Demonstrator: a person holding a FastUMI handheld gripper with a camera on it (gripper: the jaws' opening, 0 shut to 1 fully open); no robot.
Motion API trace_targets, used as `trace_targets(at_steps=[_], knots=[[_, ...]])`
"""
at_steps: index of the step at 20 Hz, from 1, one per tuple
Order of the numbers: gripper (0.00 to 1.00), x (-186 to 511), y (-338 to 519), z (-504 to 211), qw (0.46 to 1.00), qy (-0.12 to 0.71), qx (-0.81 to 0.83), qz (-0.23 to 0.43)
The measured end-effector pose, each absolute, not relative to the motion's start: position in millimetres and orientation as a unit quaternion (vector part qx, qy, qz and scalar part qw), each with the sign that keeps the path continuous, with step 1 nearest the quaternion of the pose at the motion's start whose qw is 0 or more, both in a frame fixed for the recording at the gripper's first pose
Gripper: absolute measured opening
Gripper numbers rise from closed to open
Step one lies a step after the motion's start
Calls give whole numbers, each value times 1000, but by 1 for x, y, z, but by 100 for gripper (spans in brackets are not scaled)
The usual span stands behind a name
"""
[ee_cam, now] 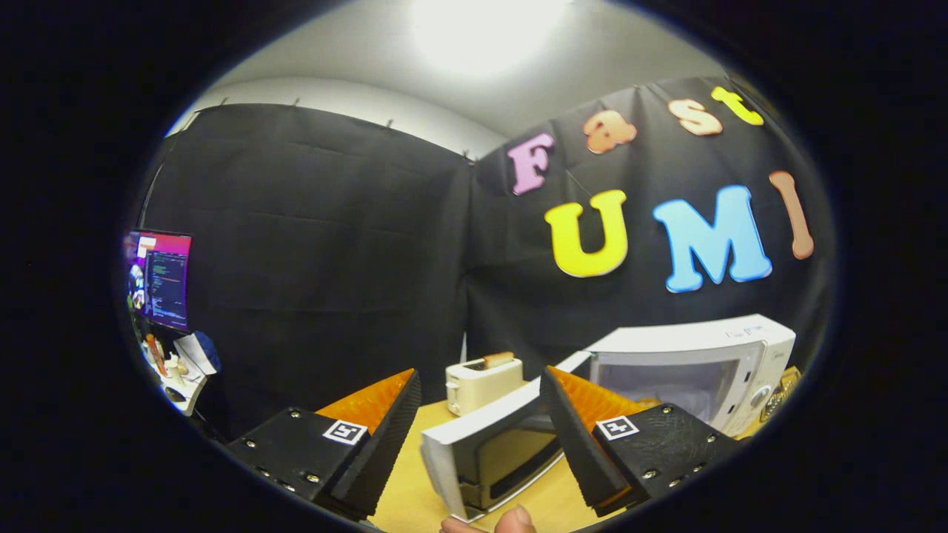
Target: Open the microwave, put the food inside, and close the microwave door.
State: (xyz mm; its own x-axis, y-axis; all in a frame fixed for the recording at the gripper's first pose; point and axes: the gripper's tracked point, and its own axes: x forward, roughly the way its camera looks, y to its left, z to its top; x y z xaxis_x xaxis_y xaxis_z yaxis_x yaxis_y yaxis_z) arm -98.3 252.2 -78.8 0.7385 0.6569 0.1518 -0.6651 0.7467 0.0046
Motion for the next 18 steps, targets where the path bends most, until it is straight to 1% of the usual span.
trace_targets(at_steps=[2,4,5,7,10,12,14,15,16,18], knots=[[97,-130,290,-91,913,-65,13,403],[96,-144,321,-107,899,-52,3,434],[95,-151,334,-115,895,-49,-1,443],[94,-153,361,-132,889,-40,-10,456],[88,-142,386,-168,887,0,-11,462],[77,-130,393,-186,893,19,-11,450],[57,-112,395,-194,899,28,-16,436],[54,-104,396,-203,903,34,-22,427],[54,-96,394,-215,912,40,-35,408],[29,-82,384,-229,925,58,-38,374]])
